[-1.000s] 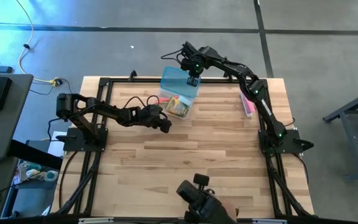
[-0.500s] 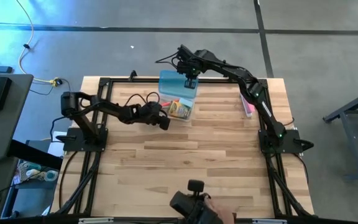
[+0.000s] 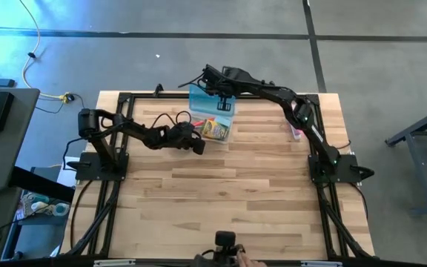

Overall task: Pack school essentials
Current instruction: Close the blue supply box

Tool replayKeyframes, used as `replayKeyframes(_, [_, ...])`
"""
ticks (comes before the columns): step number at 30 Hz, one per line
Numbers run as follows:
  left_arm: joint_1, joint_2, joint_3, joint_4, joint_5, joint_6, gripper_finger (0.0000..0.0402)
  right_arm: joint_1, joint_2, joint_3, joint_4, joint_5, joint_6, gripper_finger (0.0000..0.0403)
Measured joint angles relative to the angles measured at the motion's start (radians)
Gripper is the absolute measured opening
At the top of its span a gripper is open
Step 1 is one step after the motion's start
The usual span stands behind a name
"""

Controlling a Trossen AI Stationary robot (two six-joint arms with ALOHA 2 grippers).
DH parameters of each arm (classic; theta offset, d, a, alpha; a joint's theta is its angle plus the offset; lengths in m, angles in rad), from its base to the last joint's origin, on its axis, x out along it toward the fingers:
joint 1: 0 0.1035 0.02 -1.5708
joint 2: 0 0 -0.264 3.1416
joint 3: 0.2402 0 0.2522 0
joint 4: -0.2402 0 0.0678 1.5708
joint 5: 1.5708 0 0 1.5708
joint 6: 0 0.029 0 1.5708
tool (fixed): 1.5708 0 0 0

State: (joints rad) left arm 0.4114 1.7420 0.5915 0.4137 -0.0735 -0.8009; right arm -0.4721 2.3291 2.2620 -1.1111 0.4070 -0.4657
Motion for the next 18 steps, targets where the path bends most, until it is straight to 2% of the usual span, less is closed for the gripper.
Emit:
replayKeyframes(5, [0.0, 0.0, 0.0, 0.001, -0.011, 0.0, 0.017, 0.025, 0.0, 0.0, -0.024, 0.055, 0.074, 0.0001])
replayKeyframes(18, [0.001, 0.001, -0.001, 0.002, -0.02, 0.0, 0.017, 0.119, -0.002, 0.0, -0.069, 0.228, 0.141, 0.0])
